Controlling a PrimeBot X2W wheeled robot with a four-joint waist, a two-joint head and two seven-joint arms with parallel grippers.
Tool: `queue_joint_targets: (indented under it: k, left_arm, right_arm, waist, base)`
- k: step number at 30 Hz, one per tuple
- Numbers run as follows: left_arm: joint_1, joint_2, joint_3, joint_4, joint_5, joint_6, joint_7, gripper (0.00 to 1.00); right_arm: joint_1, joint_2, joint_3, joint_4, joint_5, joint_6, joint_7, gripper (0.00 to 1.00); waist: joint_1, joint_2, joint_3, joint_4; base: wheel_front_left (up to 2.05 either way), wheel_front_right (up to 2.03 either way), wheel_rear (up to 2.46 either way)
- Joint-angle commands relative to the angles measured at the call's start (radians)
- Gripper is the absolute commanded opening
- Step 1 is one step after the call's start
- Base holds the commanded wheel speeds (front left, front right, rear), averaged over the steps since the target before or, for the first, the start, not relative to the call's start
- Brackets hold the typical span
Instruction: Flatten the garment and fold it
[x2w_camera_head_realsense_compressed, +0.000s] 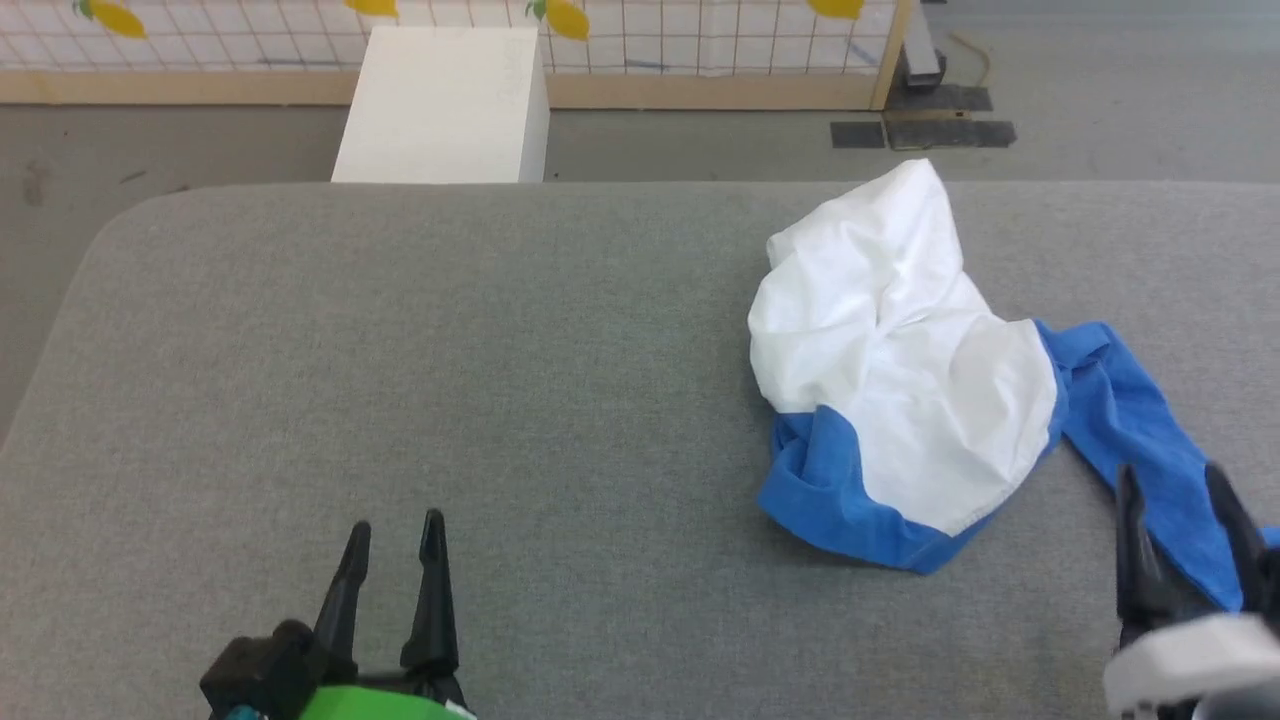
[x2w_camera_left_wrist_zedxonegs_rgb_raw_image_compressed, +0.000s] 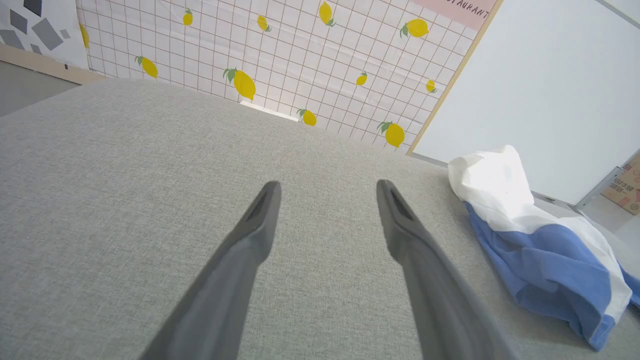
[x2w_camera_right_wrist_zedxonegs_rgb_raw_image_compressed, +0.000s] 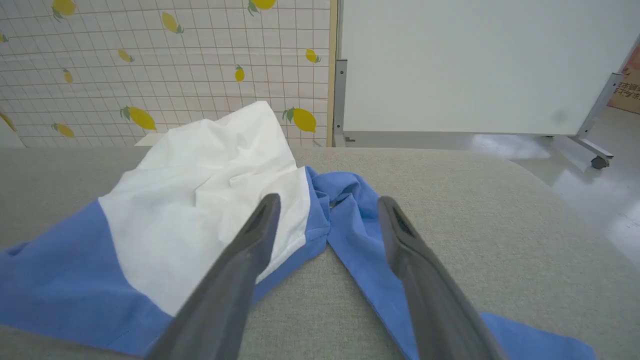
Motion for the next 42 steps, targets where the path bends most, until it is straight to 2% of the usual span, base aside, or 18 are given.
queue_joint_targets:
  k: [1,8,13,18,19,20,24,28,32,36,42]
  left_arm:
    - [0.028,-0.002,0.001,-0.002,0.021,0.007,-0.004,1.00]
    - [0.059,-0.002,-0.006,0.004,0.066,0.023,-0.004,1.00]
    - [-0.056,0.030,-0.060,0.028,0.120,-0.024,0.036,1.00]
    - [-0.322,0.094,-0.161,0.046,0.132,-0.071,0.269,1.00]
    - [-0.484,0.101,-0.230,0.086,0.079,-0.083,0.431,1.00]
    - [-0.543,0.099,-0.256,0.109,0.046,-0.085,0.496,1.00]
    - [-0.716,0.062,-0.292,0.197,-0.155,-0.088,0.729,1.00]
    - [-0.856,0.048,-0.284,0.281,-0.255,-0.083,0.899,1.00]
    - [-0.942,0.038,-0.270,0.349,-0.289,-0.041,0.991,1.00]
    - [-0.990,0.045,-0.288,0.400,-0.277,-0.018,1.056,1.00]
    - [-1.004,0.021,-0.294,0.448,-0.296,0.015,1.045,1.00]
  right_arm:
    - [0.030,0.007,-0.014,-0.001,-0.012,-0.002,-0.031,1.00]
    - [0.094,0.016,-0.002,0.102,0.101,-0.002,-0.117,1.00]
    - [0.073,0.016,-0.008,0.116,0.097,-0.002,-0.137,1.00]
    - [0.055,0.016,-0.030,0.112,0.087,-0.002,-0.142,1.00]
    - [0.043,0.016,-0.034,0.111,0.087,-0.002,-0.141,1.00]
    - [0.037,0.016,-0.031,0.111,0.087,-0.002,-0.140,1.00]
    - [0.009,0.016,-0.011,0.112,0.088,-0.002,-0.137,1.00]
    - [-0.021,0.016,0.004,0.123,0.096,-0.002,-0.139,1.00]
    - [-0.044,0.016,0.015,0.149,0.108,-0.002,-0.148,1.00]
    - [-0.072,0.016,0.027,0.171,0.120,-0.002,-0.160,1.00]
    - [-0.110,0.016,0.026,0.193,0.130,-0.002,-0.175,1.00]
  waist:
    - [0.0001,0.0000,-0.017,-0.014]
    - [0.0001,0.0000,-0.050,-0.027]
    - [0.0001,0.0000,-0.045,-0.020]
    - [0.0001,0.0000,-0.004,-0.002]
    - [0.0001,0.0000,0.024,0.002]
    - [0.0001,0.0000,0.036,0.000]
    - [0.0001,0.0000,0.079,-0.020]
    - [0.0001,0.0000,0.127,-0.057]
    - [0.0001,0.0000,0.180,-0.098]
    - [0.0001,0.0000,0.238,-0.138]
    - [0.0001,0.0000,0.307,-0.177]
  base:
    - [0.00,0.00,0.00]
    - [0.00,0.00,0.00]
    - [0.00,0.00,0.00]
    - [0.00,0.00,0.00]
    - [0.00,0.00,0.00]
    - [0.00,0.00,0.00]
    - [0.00,0.00,0.00]
    - [0.00,0.00,0.00]
    - [0.00,0.00,0.00]
    - [0.00,0.00,0.00]
    - [0.00,0.00,0.00]
